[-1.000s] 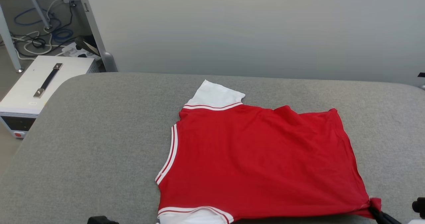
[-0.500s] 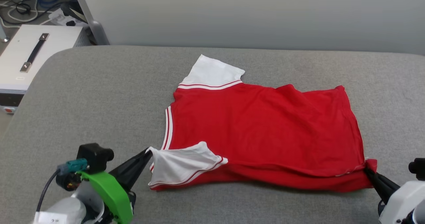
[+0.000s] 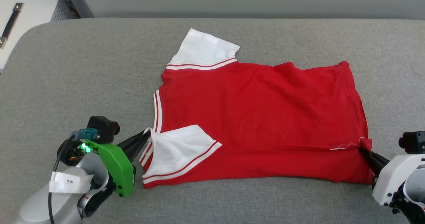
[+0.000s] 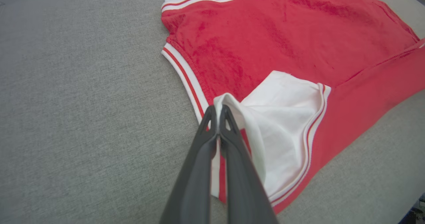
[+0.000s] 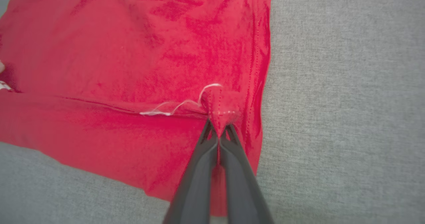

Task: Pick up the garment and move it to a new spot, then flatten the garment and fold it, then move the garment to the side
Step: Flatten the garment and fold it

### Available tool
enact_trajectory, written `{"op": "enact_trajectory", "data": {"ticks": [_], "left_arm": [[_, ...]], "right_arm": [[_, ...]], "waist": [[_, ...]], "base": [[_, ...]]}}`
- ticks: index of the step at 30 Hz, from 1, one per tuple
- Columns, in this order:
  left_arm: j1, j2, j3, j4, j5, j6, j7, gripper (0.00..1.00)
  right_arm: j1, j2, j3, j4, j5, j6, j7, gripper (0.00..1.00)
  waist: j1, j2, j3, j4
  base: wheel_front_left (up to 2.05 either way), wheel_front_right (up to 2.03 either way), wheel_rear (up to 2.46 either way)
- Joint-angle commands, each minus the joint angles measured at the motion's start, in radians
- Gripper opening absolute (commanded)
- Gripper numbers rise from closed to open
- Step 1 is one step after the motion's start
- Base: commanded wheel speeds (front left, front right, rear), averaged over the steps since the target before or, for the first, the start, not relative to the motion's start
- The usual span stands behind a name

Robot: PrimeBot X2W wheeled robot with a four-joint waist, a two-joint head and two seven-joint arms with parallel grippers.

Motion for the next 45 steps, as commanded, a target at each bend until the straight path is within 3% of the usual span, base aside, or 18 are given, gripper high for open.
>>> {"op": "enact_trajectory", "data": {"ticks": [1,12,13,14,15,23,30,38,45], "left_arm": [[-0.028,-0.012,-0.005,0.02,0.006,-0.006,-0.003,0.0],[-0.116,-0.068,-0.078,0.166,0.013,-0.01,-0.034,0.0],[-0.122,-0.076,-0.089,0.18,0.011,-0.01,-0.035,0.35],[-0.127,-0.084,-0.099,0.193,0.009,-0.01,-0.037,1.0],[-0.13,-0.091,-0.105,0.205,0.008,-0.01,-0.04,1.0],[-0.107,-0.144,-0.076,0.297,-0.05,0.0,-0.142,1.0],[0.001,-0.143,0.014,0.239,-0.146,0.073,-0.2,1.0],[0.155,-0.069,0.017,0.019,-0.193,0.235,-0.13,1.0],[0.239,0.0,-0.018,-0.163,-0.221,0.393,0.017,1.0]], "right_arm": [[-0.023,0.005,-0.002,0.013,-0.013,-0.001,0.007,0.0],[-0.107,0.003,0.038,0.093,-0.041,-0.001,-0.006,0.0],[-0.112,0.002,0.045,0.102,-0.042,-0.001,-0.006,0.0],[-0.116,0.001,0.05,0.111,-0.045,-0.001,-0.009,0.44],[-0.119,0.003,0.049,0.119,-0.046,-0.001,-0.014,1.0],[-0.114,0.002,0.061,0.125,-0.058,-0.001,-0.054,1.0],[-0.045,0.019,0.007,0.03,-0.072,-0.001,-0.042,1.0],[0.096,0.06,-0.093,-0.105,-0.147,-0.001,0.097,1.0],[0.179,0.156,-0.188,-0.226,-0.251,-0.001,0.32,1.0]], "waist": [[0.0,-0.0001,0.028,-0.008],[0.0,-0.0001,0.074,-0.005],[0.0,-0.0001,0.072,-0.004],[0.0,-0.0001,0.067,-0.002],[0.0,-0.0001,0.061,0.0],[0.0,-0.0001,-0.032,0.01],[0.0,-0.0001,-0.114,0.016],[0.0,-0.0001,-0.146,0.015],[0.0,-0.0001,-0.122,-0.001]], "base": [[0.0,0.0,0.0],[0.0,0.0,0.0],[0.0,0.0,0.0],[0.0,0.0,0.0],[0.0,0.0,0.0],[0.0,0.0,0.0],[0.0,0.0,0.0],[0.0,0.0,0.0],[0.0,0.0,0.0]]}}
